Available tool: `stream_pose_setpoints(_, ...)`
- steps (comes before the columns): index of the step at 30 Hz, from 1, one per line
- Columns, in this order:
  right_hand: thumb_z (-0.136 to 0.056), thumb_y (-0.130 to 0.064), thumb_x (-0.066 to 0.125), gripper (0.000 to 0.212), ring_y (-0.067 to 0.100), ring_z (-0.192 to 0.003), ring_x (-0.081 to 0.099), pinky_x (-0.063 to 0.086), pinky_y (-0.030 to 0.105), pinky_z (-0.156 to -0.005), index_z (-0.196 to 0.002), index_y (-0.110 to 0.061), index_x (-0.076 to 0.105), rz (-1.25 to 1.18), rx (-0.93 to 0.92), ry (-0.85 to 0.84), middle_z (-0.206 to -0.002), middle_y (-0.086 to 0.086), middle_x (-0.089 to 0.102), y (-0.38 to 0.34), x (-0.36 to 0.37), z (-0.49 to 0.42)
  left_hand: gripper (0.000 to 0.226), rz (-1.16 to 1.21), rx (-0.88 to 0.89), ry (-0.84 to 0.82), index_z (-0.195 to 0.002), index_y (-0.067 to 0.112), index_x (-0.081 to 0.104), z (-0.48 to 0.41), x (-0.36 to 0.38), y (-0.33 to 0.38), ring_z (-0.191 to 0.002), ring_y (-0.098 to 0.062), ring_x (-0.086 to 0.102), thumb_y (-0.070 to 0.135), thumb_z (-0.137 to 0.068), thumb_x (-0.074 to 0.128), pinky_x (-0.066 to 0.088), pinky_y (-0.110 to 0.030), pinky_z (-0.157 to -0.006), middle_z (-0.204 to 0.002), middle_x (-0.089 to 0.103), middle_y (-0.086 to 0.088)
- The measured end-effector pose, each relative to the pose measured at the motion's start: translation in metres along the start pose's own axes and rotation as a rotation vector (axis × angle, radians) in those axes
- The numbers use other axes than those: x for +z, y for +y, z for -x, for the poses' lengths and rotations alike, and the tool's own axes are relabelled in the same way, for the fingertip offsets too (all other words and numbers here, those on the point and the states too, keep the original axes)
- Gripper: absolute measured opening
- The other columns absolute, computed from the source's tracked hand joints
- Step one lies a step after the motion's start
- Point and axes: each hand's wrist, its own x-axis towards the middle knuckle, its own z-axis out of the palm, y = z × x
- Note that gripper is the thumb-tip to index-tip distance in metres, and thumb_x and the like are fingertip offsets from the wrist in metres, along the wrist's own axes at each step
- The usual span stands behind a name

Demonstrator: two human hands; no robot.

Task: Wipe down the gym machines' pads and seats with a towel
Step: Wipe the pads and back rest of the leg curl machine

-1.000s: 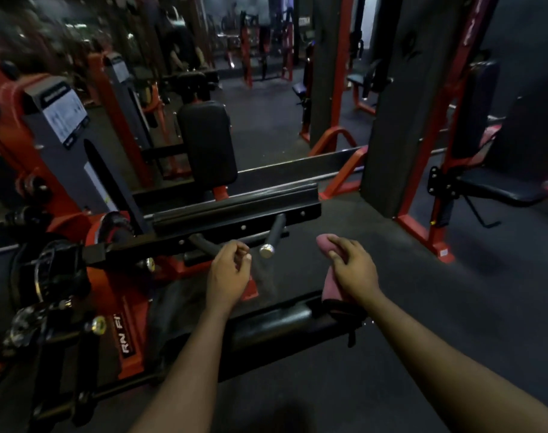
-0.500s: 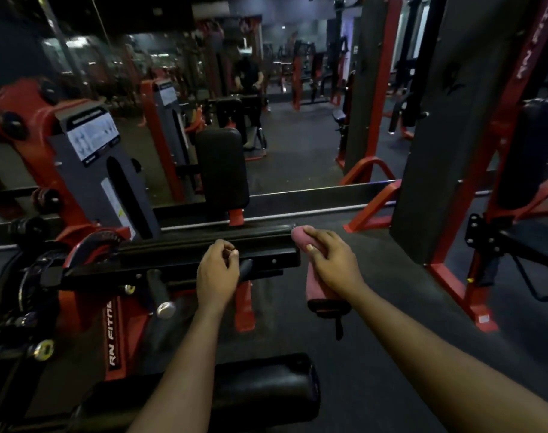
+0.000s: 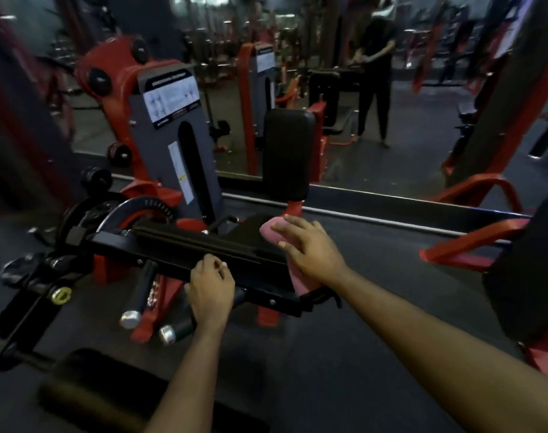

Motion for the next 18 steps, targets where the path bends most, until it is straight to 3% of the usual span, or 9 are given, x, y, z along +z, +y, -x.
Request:
stream_pose_setpoints(3, -0.101, -0.054, 0.049, 0.051, 0.032, -0.137, 0.036, 0.039, 0.051, -0.110, -0.150, -0.053, 0.038, 0.141, -0.117, -0.338, -0.169, -0.008, 0.018, 0.016, 0.010, -0.016, 0.012, -0.219, -0.155, 0.036, -0.096, 0.013, 0.063, 0.017, 0.012, 0.006, -0.103, -0.035, 0.058, 0.023, -0.094, 0.057, 0.040, -0.051, -0.092, -0.099, 0.066, -0.011)
stream_pose_setpoints(5, -0.097, -0.061, 0.050, 0.061, 0.035, -0.145, 0.025, 0.039, 0.058, -0.109, -0.153, -0.057, 0.026, 0.181, -0.210, -0.473, -0.171, -0.009, 0.005, 0.028, 0.014, -0.017, 0.024, -0.347, -0.277, 0.011, -0.108, 0.013, 0.065, 0.030, 0.023, 0.008, -0.113, -0.034, 0.054, 0.030, -0.098, 0.052, 0.030, -0.053, -0.103, -0.111, 0.067, -0.013)
stream_pose_setpoints(9, -0.094, -0.054, 0.059, 0.071, 0.040, -0.150, 0.010, 0.045, 0.058, -0.106, -0.155, -0.054, 0.023, 0.212, -0.377, -0.544, -0.170, -0.010, -0.008, 0.045, 0.007, -0.012, 0.040, -0.618, -0.308, -0.104, -0.122, 0.013, 0.065, 0.059, 0.034, 0.009, -0.125, -0.032, 0.050, 0.039, -0.103, 0.042, 0.010, -0.055, -0.119, -0.126, 0.065, -0.012)
stream_pose_setpoints(12, -0.094, -0.042, 0.060, 0.072, 0.040, -0.151, 0.008, 0.047, 0.057, -0.104, -0.155, -0.053, 0.023, 0.204, -0.440, -0.573, -0.170, -0.010, -0.010, 0.053, 0.003, -0.009, 0.044, -0.628, -0.329, -0.238, -0.131, 0.016, 0.058, 0.061, 0.024, 0.015, -0.136, -0.026, 0.041, 0.043, -0.106, 0.034, 0.003, -0.056, -0.121, -0.137, 0.056, -0.007)
stream_pose_setpoints(15, -0.094, -0.038, 0.056, 0.071, 0.040, -0.149, 0.015, 0.046, 0.057, -0.104, -0.155, -0.053, 0.022, 0.147, -0.428, -0.600, -0.170, -0.008, -0.007, 0.064, -0.001, -0.017, 0.051, -0.641, -0.452, -0.350, -0.133, 0.017, 0.054, 0.049, 0.022, 0.029, -0.141, -0.025, 0.035, 0.050, -0.106, 0.025, 0.001, -0.058, -0.121, -0.145, 0.049, -0.007)
stream_pose_setpoints(18, -0.095, -0.039, 0.054, 0.069, 0.038, -0.141, 0.030, 0.047, 0.054, -0.100, -0.154, -0.053, 0.023, 0.076, -0.382, -0.610, -0.170, -0.004, 0.000, 0.070, 0.001, -0.029, 0.053, -0.666, -0.523, -0.314, -0.133, 0.016, 0.053, 0.047, 0.034, 0.041, -0.142, -0.030, 0.032, 0.050, -0.106, 0.023, -0.003, -0.059, -0.120, -0.146, 0.047, -0.011)
